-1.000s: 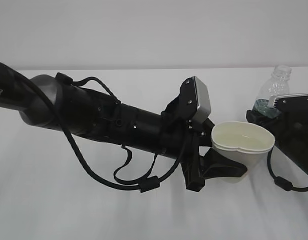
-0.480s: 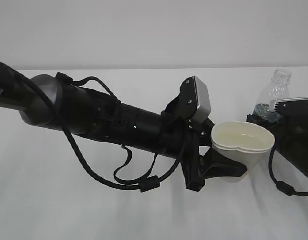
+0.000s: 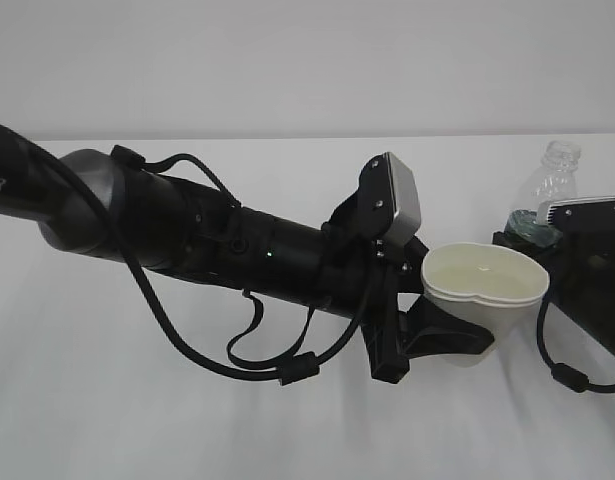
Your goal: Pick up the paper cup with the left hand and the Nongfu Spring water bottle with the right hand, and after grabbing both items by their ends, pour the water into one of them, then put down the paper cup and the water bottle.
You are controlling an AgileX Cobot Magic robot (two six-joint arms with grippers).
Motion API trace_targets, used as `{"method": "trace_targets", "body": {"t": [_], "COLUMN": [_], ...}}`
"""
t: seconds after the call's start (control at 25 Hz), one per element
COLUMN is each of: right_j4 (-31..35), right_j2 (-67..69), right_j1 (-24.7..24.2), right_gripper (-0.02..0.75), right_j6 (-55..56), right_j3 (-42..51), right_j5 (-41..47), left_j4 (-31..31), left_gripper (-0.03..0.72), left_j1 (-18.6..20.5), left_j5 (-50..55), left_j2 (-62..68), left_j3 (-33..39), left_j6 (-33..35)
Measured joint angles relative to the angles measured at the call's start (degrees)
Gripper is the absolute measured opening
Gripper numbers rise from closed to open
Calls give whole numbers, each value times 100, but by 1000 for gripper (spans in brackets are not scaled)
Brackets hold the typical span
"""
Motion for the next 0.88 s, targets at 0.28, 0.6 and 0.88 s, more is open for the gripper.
{"method": "trace_targets", "body": {"t": [0.28, 0.6, 0.88], "right_j4": [0, -13, -23], "right_j2": [0, 0, 0], "right_j1": [0, 0, 0], "right_gripper": [398, 398, 417], "right_j6": [0, 2, 24], "right_j3": [0, 0, 0], "right_j5": [60, 78, 151], "left_j4": [0, 0, 0], "left_gripper": [397, 397, 397], "left_j1": [0, 0, 0], "left_j5": [-10, -31, -31], "left_j2": [0, 0, 0], "left_j3": [0, 0, 0], "left_j6": [0, 0, 0]}}
